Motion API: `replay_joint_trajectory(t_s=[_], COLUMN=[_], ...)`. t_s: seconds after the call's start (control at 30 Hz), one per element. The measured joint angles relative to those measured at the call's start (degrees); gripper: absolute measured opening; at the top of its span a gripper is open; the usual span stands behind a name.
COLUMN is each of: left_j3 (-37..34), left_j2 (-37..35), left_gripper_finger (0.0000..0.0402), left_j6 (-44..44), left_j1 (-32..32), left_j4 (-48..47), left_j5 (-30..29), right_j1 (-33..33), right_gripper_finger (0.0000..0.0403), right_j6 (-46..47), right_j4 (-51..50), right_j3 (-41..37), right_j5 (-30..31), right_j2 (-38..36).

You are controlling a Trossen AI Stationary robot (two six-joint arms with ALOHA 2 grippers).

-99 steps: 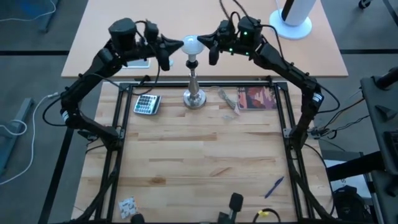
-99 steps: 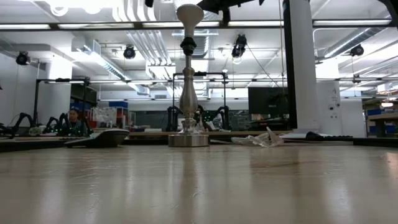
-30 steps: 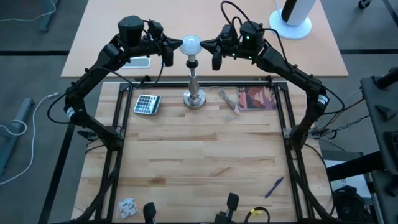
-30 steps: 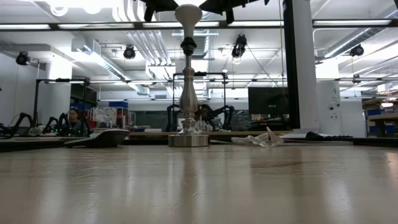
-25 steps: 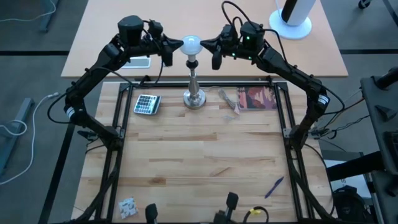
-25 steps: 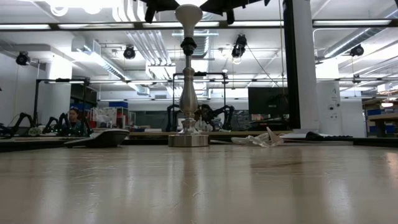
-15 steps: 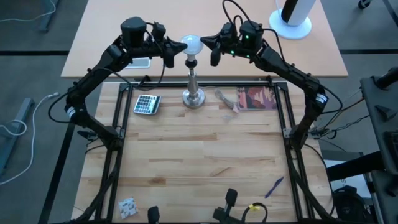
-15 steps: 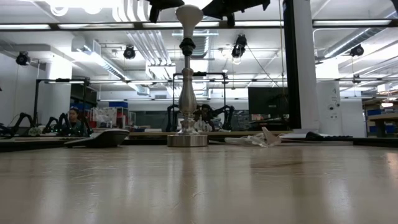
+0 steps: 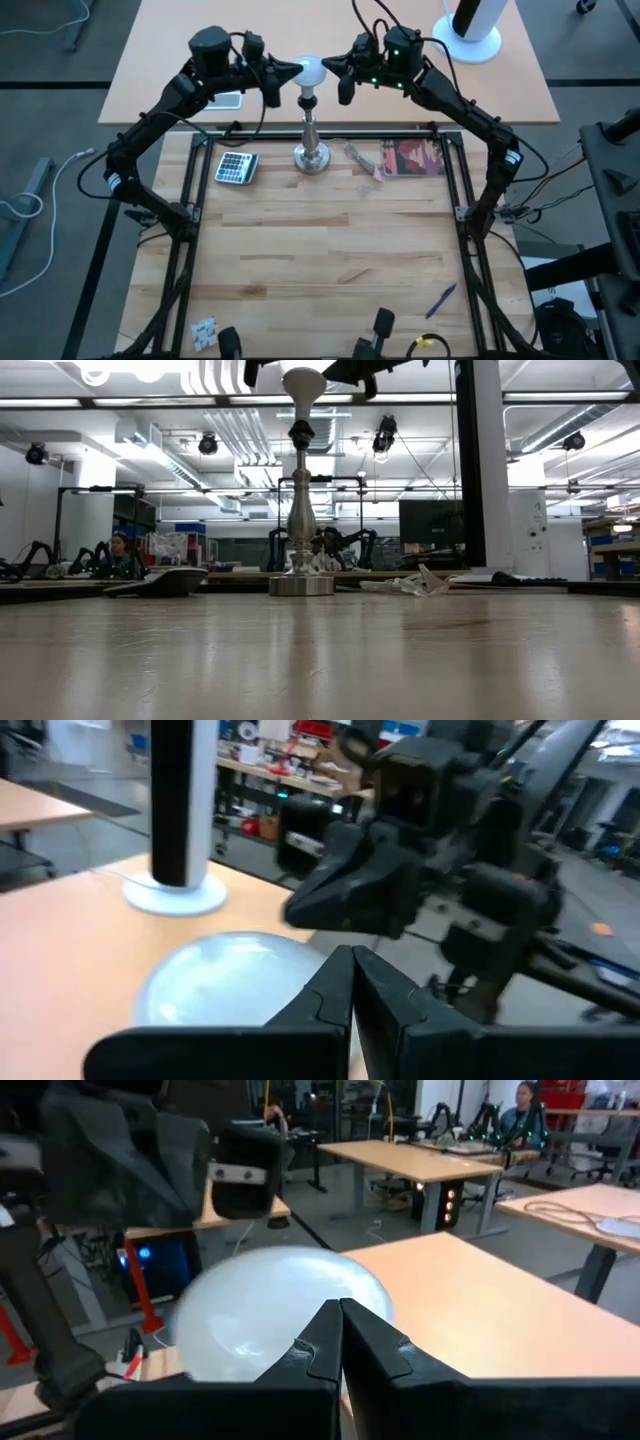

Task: Screw lightbulb
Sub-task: Remove the lightbulb from the table lamp

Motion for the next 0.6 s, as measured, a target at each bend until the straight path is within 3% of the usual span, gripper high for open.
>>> replay_joint_trajectory(t_s=[0.37,0.6], left_j3=[0.0,0.1], left_j2=[0.9,3.1], left_gripper_finger=[0.0,0.0], left_j6=[6.0,5.5], left_j1=[4.5,5.1], left_j4=[-0.8,-1.2], left_j5=[-4.7,-1.2], right_j1=[0.0,0.1], right_gripper_finger=[0.0,0.0], right_j6=[0.4,-0.2], right_j4=[-3.4,-3.3], right_j3=[2.6,2.1], right_j5=[-1.8,-4.8], right_j2=[0.1,1.7])
